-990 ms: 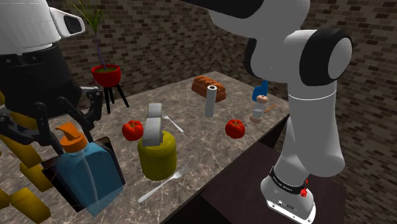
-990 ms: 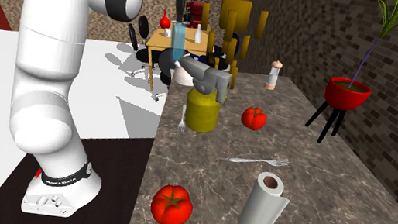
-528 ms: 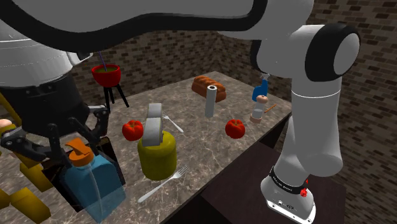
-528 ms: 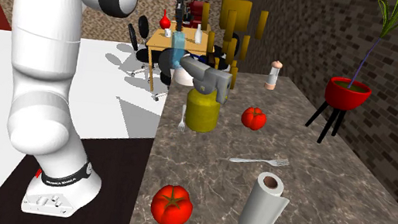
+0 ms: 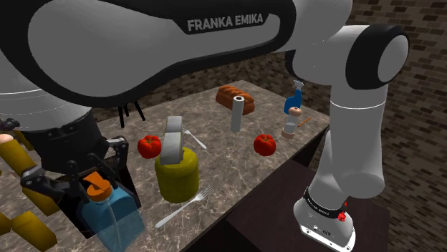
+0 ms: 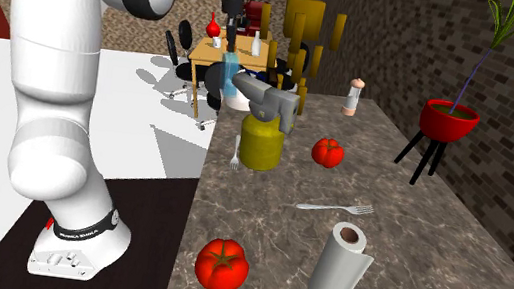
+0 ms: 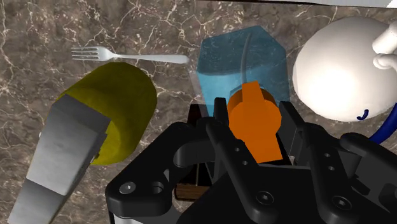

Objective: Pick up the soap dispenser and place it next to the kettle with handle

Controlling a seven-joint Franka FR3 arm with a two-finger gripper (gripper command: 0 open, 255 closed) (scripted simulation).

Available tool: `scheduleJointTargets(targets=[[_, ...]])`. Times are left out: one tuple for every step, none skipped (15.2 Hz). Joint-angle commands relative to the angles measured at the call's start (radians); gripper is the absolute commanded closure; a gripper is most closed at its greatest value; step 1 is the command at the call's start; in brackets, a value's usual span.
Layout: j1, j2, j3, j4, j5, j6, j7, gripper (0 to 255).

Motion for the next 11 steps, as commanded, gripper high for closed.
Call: scheduleJointTargets(targets=[[-0.008,-0.006,-0.001,-0.035,0.003,0.03,-0.001,255],[-0.011,-0.008,-0.001,-0.051,0.004,0.044,-0.001,255],[-0.013,-0.009,-0.001,-0.066,0.005,0.058,0.0,255],[-0.015,-0.01,-0.002,-0.081,0.005,0.072,0.0,255],[-0.017,-0.011,-0.002,-0.095,0.005,0.086,0.001,255],[-0.019,-0.011,-0.003,-0.109,0.005,0.099,0.002,255],[-0.021,-0.011,-0.003,-0.123,0.004,0.113,0.002,255],[-0.022,-0.011,-0.004,-0.136,0.004,0.126,0.003,255],[-0.024,-0.011,-0.004,-0.149,0.003,0.139,0.004,255],[-0.025,-0.01,-0.005,-0.162,0.002,0.153,0.005,255],[-0.026,-0.009,-0.006,-0.174,0.001,0.165,0.006,255]])
